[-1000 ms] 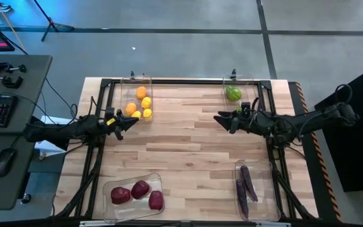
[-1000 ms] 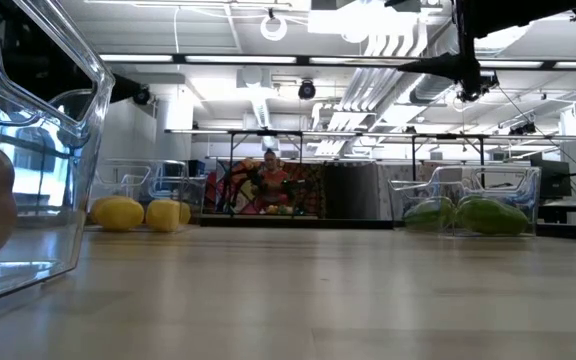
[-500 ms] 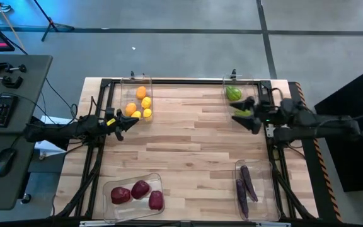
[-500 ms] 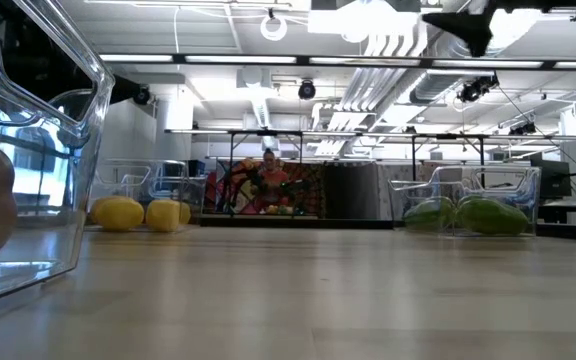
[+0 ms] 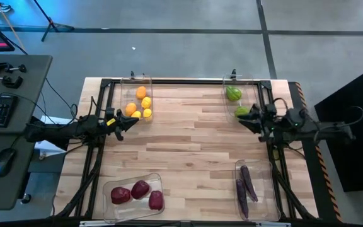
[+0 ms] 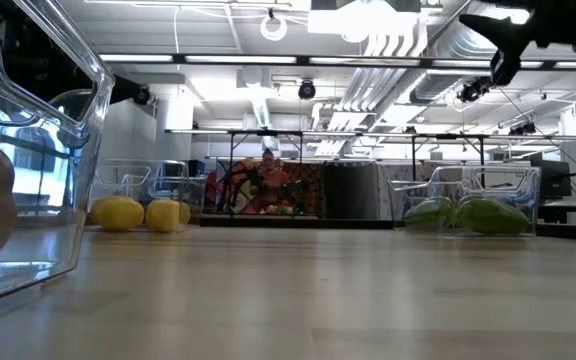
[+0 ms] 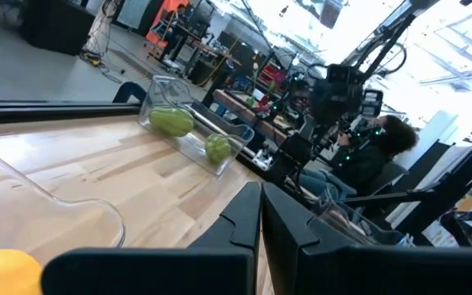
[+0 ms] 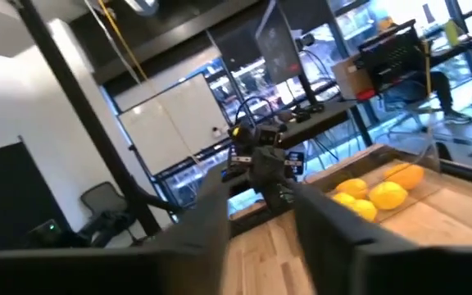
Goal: Sort produce into baskets
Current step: Return to Home Position
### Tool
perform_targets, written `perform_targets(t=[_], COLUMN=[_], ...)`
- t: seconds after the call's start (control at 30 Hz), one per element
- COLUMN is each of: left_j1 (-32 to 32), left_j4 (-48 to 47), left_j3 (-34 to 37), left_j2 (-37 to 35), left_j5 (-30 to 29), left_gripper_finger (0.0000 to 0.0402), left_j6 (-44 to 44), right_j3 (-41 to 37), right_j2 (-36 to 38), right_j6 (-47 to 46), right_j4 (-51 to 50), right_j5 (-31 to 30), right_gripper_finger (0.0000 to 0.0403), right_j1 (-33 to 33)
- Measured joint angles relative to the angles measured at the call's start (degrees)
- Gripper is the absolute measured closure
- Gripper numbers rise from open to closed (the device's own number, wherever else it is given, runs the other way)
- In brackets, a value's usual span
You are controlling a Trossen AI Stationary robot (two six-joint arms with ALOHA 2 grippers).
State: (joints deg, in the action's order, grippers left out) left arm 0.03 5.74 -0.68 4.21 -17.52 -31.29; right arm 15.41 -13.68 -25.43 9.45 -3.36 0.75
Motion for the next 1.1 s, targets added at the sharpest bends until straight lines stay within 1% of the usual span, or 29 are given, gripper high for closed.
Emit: perform_targets(t=[0.1,0.13,0.17,0.3,0.43,0.6,0.77,0.9,0.97,1.1], left_j1=[0.00,-0.02,0.00,-0.02,-0.02,-0.02,-0.02,-0.02,-0.02,-0.02], left_j4=[0.00,0.00,0.00,0.00,0.00,0.00,0.00,0.00,-0.07,-0.07], left_j3=[-0.01,-0.01,-0.01,-0.01,-0.01,-0.01,-0.01,-0.01,-0.01,-0.03], left_j2=[0.00,0.00,0.00,0.00,0.00,0.02,0.00,0.00,0.00,0.00], left_j5=[0.00,0.00,0.00,0.00,-0.02,-0.02,-0.02,-0.02,-0.02,-0.02], left_gripper_finger=[0.0401,0.0401,0.0401,0.0401,0.0401,0.0401,0.0401,0.0401,0.0401,0.0401], left_j6=[-0.01,0.00,0.00,0.00,-0.02,0.00,-0.02,-0.02,-0.02,-0.02], right_j3=[-3.64,-4.31,-4.92,-7.93,-11.01,-14.85,-14.83,-14.79,-14.75,-14.72], right_j2=[1.60,2.37,3.11,6.36,9.59,12.52,12.58,12.51,11.46,11.09], right_j6=[1.43,2.43,3.50,4.76,4.97,4.95,6.89,7.78,7.50,7.52], right_j4=[4.63,5.33,5.55,5.47,7.15,9.17,2.67,-8.30,-8.46,-8.74], right_j5=[0.50,0.61,0.63,0.61,0.60,0.49,-0.33,-0.54,0.61,0.68], right_gripper_finger=[0.0357,0.0379,0.0390,0.0381,0.0399,0.0400,0.0402,0.0400,0.0398,0.0398], right_j1=[-0.44,-0.50,-0.52,-0.50,-0.50,-0.50,-0.50,-0.48,-0.46,-0.45])
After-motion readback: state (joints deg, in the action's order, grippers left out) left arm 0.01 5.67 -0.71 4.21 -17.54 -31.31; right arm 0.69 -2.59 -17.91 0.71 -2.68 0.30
